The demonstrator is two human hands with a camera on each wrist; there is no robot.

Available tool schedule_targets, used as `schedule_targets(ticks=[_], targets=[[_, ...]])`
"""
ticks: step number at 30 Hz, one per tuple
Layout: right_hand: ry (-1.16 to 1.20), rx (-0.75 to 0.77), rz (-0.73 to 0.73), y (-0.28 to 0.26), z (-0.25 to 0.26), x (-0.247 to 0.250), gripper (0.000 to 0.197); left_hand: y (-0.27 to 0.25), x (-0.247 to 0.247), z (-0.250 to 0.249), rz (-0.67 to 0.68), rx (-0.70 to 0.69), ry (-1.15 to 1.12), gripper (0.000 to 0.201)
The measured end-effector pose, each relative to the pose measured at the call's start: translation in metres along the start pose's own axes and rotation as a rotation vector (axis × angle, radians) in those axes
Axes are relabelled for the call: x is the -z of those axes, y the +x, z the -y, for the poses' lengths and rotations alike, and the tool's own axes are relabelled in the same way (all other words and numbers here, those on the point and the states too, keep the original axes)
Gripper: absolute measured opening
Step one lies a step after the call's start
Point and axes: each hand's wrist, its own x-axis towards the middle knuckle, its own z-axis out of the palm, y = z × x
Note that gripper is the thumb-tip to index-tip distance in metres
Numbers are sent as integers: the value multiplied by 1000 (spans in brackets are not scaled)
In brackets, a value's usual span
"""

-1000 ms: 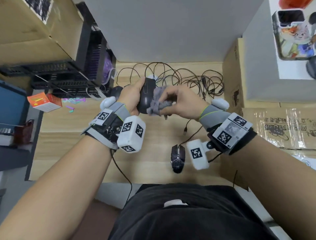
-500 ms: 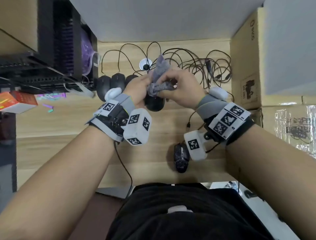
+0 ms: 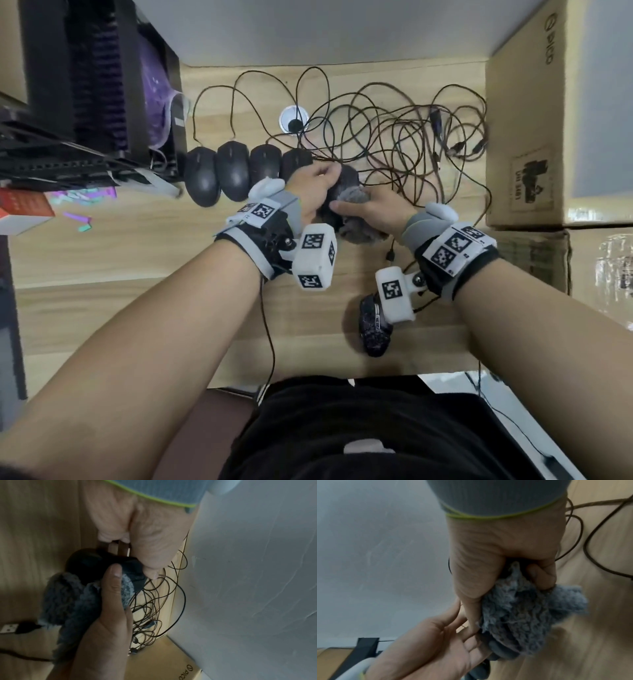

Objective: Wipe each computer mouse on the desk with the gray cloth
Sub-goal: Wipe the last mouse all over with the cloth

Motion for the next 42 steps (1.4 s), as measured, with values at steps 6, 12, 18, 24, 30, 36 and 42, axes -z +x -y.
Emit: schedule_targets(ticks=[6, 12, 18, 24, 30, 36, 42], targets=[[-219, -217, 118, 22, -14, 1, 57, 9, 10, 10, -96, 59, 21, 32], [-219, -151, -36, 48, -1, -1, 65, 21, 15, 18, -210, 11, 124, 25], [-235, -31, -214, 65, 23, 4, 62, 25, 22, 18, -198, 12, 181, 15], [-365, 42, -260, 66, 28, -3, 67, 28, 25, 19, -189, 14, 178, 24], [-494, 15, -252, 60, 24, -15, 45, 28, 28, 19, -152, -32, 165, 40], [-435, -38, -370, 56, 18, -21, 59, 28, 26, 21, -125, -26, 164, 44], [-226, -49, -271, 48, 21, -9, 54, 22, 28, 24, -80, 6, 101, 45]])
